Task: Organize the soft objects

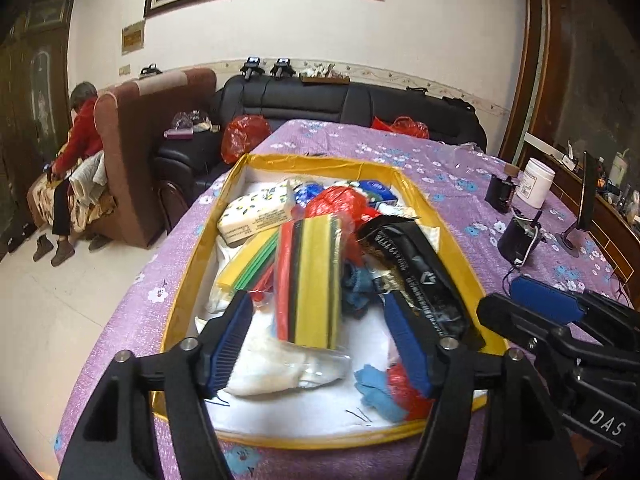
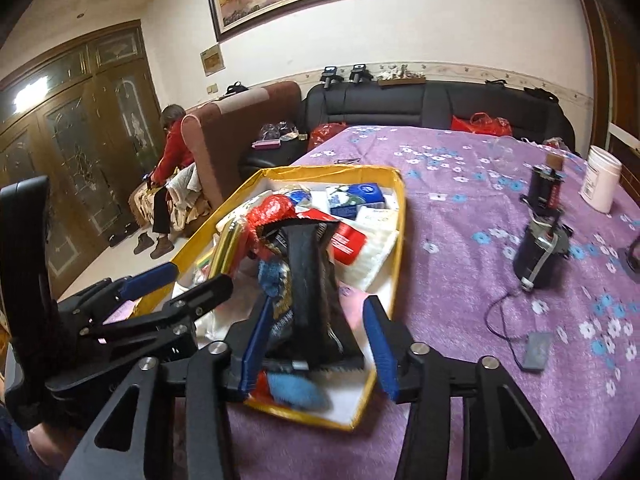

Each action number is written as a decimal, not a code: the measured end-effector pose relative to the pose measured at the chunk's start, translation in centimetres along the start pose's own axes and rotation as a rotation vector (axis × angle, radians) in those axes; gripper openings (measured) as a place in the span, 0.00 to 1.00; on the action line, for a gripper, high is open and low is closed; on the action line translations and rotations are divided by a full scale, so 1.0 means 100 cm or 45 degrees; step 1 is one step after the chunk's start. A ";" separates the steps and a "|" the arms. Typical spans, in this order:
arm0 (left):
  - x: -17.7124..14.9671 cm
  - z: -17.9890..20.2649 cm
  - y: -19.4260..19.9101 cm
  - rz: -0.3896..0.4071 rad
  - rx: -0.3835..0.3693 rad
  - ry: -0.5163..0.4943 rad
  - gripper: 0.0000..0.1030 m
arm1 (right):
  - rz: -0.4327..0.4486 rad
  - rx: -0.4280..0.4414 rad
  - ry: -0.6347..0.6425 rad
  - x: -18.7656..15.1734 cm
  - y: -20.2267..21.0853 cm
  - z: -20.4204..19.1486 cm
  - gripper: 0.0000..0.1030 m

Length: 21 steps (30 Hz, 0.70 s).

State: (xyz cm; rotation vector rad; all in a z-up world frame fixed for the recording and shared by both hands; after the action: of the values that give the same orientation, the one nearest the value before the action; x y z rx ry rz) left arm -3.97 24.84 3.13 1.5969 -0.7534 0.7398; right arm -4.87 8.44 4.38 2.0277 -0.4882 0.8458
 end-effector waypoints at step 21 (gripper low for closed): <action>-0.017 0.068 0.045 0.037 0.233 -0.166 1.00 | 0.152 -0.152 -0.206 -0.058 0.092 0.065 0.92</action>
State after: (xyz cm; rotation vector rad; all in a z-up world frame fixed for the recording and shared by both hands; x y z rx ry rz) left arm -8.15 17.62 3.44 1.8163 -0.8233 0.7484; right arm -12.07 -1.90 2.86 1.9808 -0.7393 0.7078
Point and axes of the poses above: each gripper's, at about its wrist camera, not at the fingertips, and y roughly against the way its jaws point, z to its right, x to its top, the point moved 4 cm from there along -y, roughly the way its jaws point, and after that the axes turned 15 degrees about -y, right-handed, at the moved point
